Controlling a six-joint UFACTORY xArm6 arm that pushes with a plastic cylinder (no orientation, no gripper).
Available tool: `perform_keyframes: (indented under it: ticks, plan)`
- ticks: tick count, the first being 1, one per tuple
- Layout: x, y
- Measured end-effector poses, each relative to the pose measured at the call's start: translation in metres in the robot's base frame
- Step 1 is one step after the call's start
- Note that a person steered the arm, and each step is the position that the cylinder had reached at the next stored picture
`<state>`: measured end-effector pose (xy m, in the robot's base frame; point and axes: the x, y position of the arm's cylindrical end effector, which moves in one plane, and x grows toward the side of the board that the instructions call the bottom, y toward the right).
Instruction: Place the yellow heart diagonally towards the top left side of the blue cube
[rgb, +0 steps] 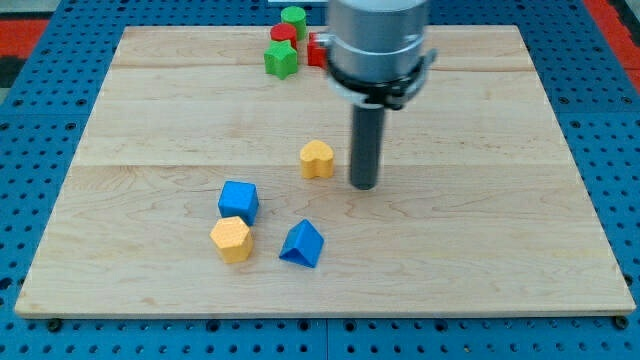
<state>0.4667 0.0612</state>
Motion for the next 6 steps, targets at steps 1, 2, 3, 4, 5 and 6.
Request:
perform_keyframes:
  ticks: [1,2,3,4,5,6]
  plan:
    - [-0.022,-0.035]
    - [-0.003,-0.082]
    - [-0.060,-0.179]
    - [-0.045,-0.191]
    - [-0.008,-0.223]
    - [0.058,-0.242]
